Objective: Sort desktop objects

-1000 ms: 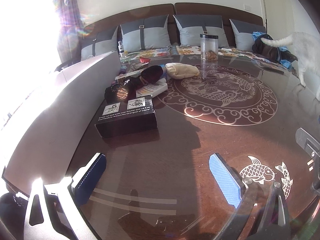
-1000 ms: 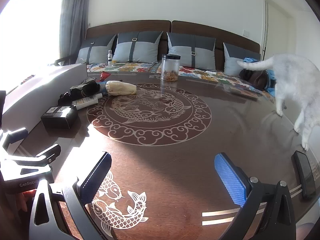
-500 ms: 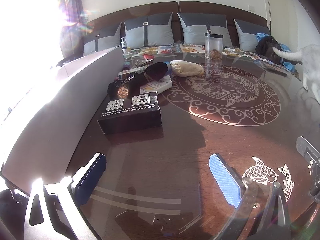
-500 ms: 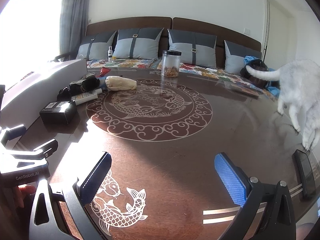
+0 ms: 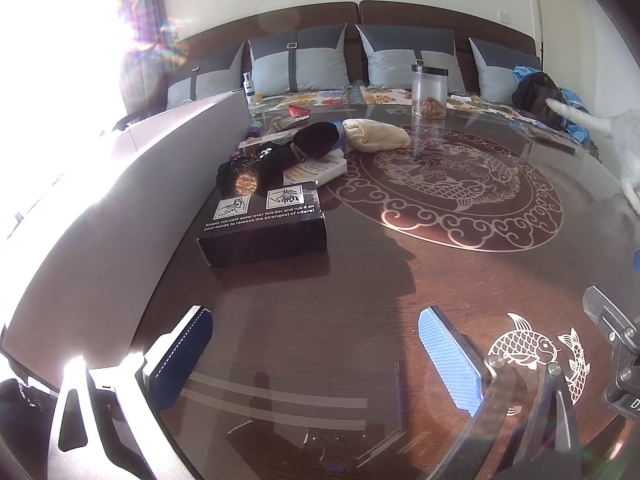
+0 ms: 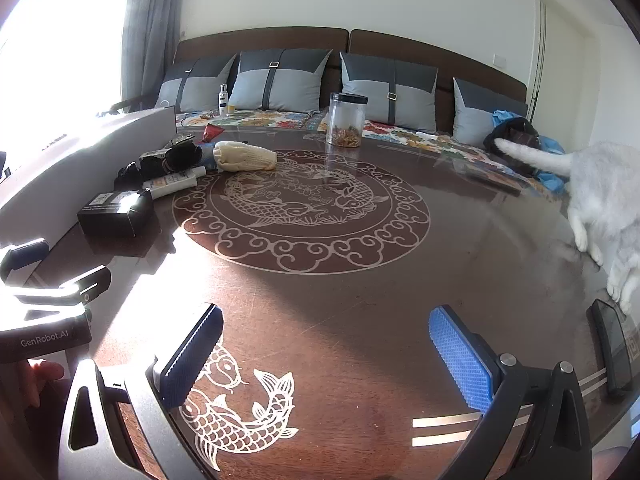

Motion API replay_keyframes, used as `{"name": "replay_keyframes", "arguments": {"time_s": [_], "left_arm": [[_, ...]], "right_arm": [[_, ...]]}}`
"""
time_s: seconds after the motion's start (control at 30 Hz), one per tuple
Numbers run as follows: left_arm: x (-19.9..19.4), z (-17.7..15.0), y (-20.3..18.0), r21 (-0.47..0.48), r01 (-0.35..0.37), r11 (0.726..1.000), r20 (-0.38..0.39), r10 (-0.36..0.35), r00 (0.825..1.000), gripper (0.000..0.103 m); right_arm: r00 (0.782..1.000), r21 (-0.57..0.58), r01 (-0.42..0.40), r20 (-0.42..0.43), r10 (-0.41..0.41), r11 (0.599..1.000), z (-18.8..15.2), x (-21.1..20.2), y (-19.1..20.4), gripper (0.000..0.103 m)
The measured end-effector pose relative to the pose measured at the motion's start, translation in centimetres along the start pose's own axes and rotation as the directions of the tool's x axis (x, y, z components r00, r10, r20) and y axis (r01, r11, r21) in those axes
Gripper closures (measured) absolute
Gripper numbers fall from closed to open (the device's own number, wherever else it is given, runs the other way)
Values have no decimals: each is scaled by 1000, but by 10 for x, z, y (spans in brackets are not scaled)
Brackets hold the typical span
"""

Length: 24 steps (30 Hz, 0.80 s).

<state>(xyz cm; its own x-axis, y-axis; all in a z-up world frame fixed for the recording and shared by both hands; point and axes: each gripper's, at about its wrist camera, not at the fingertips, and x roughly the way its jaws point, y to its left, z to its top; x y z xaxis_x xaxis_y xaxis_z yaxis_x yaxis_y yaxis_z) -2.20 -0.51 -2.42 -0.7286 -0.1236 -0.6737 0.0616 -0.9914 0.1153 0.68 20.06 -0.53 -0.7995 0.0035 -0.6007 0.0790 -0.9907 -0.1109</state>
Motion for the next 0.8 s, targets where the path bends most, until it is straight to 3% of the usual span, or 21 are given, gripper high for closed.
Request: {"name": "replay_keyframes", "arguments": {"time_s": [0.8], "left_arm": [[4, -1, -1, 19, -9, 1000, -10, 9, 1000, 0]], "right_arm": [[998, -8, 3, -64, -3, 1000, -7, 13, 1, 0]]}}
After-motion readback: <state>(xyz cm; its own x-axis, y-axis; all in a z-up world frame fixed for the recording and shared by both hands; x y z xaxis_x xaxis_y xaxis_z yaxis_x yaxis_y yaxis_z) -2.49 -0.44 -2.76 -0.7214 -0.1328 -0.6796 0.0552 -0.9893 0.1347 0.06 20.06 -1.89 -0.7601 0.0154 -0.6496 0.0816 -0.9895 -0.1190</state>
